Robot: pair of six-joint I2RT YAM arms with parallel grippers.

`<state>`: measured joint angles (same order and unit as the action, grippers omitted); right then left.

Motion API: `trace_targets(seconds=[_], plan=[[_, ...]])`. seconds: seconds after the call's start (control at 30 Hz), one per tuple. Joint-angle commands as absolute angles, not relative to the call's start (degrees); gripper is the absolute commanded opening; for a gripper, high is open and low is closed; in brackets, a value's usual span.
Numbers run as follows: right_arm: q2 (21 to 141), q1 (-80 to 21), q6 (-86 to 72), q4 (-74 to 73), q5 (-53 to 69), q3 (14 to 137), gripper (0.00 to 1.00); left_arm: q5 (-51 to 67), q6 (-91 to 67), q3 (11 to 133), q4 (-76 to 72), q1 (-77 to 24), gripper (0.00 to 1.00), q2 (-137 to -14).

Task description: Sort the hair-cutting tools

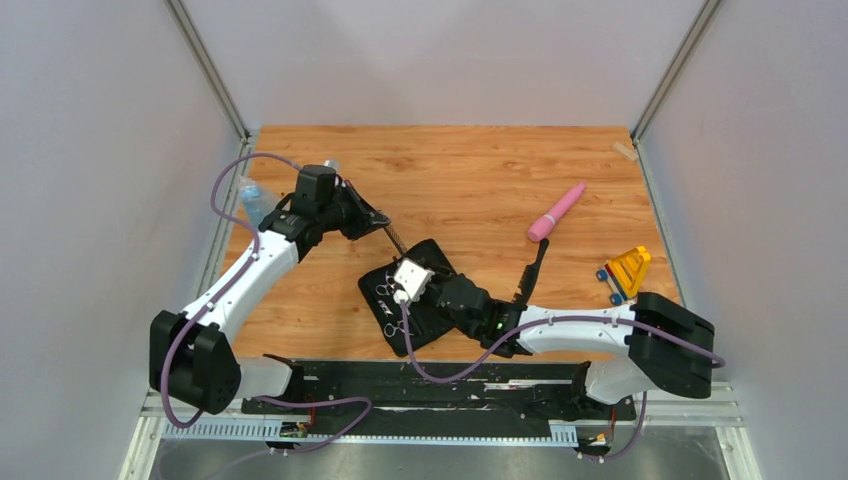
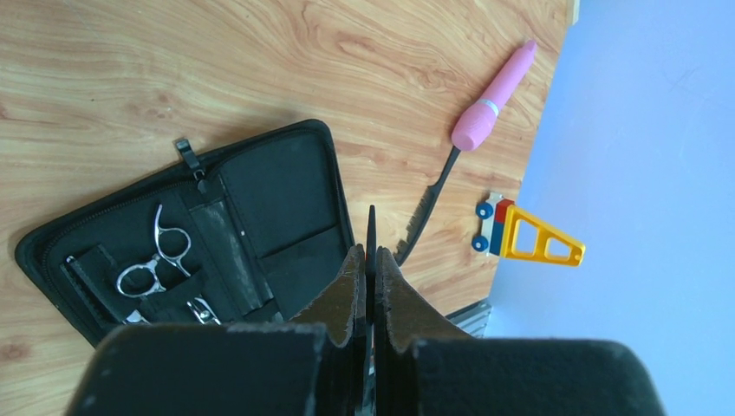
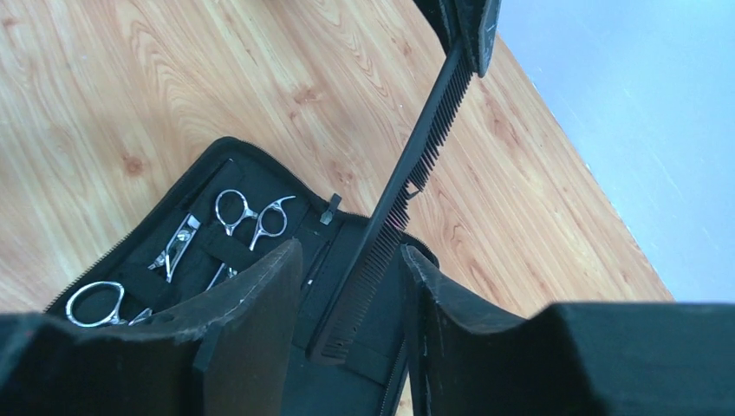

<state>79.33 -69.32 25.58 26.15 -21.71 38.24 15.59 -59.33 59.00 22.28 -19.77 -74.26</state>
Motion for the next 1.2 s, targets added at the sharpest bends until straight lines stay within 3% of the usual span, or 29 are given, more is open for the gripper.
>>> trace_targets(seconds=[0.0, 0.13, 0.3, 0.37, 0.5, 0.57, 0.8, 1.17], plan=[[81.95, -69.70, 28.59, 32.96, -24.67, 37.81, 0.44, 16.41, -60.78, 61.35, 22.12, -19.59, 0.01, -71.98], [83.24, -69.70, 28.63, 34.44, -26.60, 37.21, 0.35, 16.77, -61.07, 61.68, 22.10, -19.59, 0.02, -72.04], [83.55, -69.63, 26.85, 34.61, -29.53, 36.94, 0.04, 17.61, -61.04, 61.84, 21.39, -19.60, 0.07, -72.75], [83.07, -69.53, 24.47, 32.71, -28.87, 36.96, 0.00, 17.62, -60.45, 61.66, 20.98, -19.60, 0.20, -73.03], [79.75, -68.67, 15.41, 22.61, -26.90, 38.65, 0.00, 16.55, -55.68, 61.44, 21.42, -19.52, 0.73, -73.57], [77.00, -67.53, 8.90, 16.52, -23.99, 38.80, 0.00, 15.59, -51.96, 62.00, 22.80, -19.50, 0.82, -73.87], [64.60, -61.48, -11.29, -3.87, -8.40, 36.55, 0.00, 12.05, -36.69, 64.07, 30.64, -19.51, 0.85, -78.57], [53.29, -40.75, -28.94, -23.38, 21.68, 34.42, 0.00, 16.73, -26.66, 70.79, 33.44, -23.29, 0.81, -96.11]])
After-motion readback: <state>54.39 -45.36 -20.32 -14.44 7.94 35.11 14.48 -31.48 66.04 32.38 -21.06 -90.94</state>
